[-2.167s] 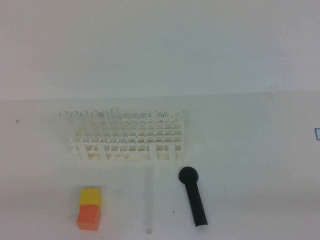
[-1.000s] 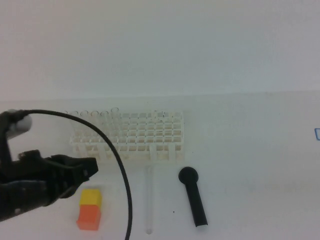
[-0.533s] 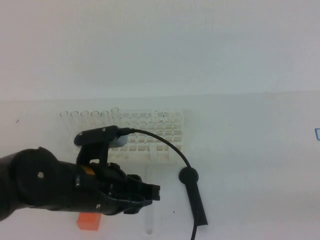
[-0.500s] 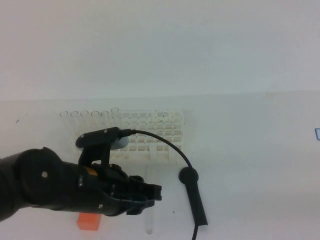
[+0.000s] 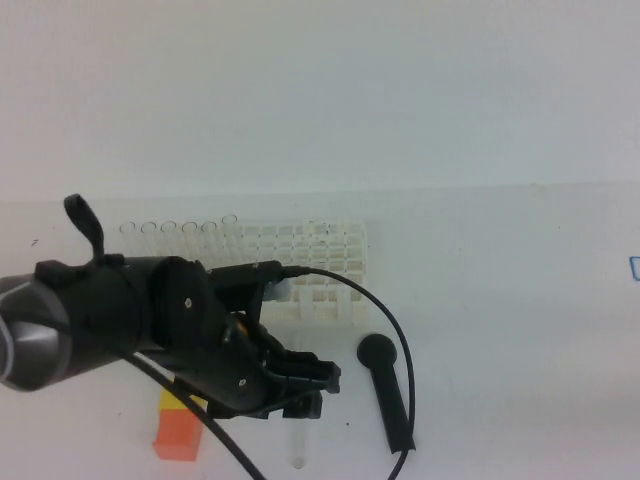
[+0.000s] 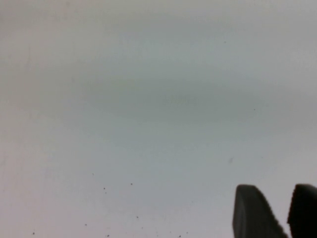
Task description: Place the test tubes
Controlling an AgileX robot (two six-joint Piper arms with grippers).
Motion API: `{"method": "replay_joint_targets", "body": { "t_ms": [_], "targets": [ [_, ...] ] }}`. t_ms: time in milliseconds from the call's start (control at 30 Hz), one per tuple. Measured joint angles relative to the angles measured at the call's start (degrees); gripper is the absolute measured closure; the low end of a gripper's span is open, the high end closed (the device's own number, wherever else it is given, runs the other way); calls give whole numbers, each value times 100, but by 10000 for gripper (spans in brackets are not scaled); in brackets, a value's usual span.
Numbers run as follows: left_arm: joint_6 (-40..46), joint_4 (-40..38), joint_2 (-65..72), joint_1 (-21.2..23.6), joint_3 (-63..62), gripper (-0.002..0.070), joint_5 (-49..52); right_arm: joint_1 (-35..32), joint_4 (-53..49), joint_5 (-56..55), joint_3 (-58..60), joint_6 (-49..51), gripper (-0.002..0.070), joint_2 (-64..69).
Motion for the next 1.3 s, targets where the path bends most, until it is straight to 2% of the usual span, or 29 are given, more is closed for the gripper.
{"method": "replay_joint_targets", "body": {
  "t_ms": [200, 467, 767, 900, 1167, 1300],
  "targets": [
    [-130, 246, 340, -23, -124, 236, 146, 0, -34, 22, 0, 24, 486, 0],
    [-437, 762, 723, -441, -124, 237, 64, 0, -34, 22, 0, 24, 486, 0],
    [-693, 959, 932, -454, -124, 245, 261, 0, -47, 22, 0, 24, 486, 0],
    [-735, 999, 983, -454, -124, 356, 316, 0, -47, 22, 0, 24, 486, 0],
    [-757, 1111, 1017, -454, -124, 666, 317, 0, -58, 11, 0, 24, 486, 0],
    [-928, 1241, 1017, -454, -124, 675, 317, 0, -58, 11, 0, 24, 486, 0]
  ]
}}
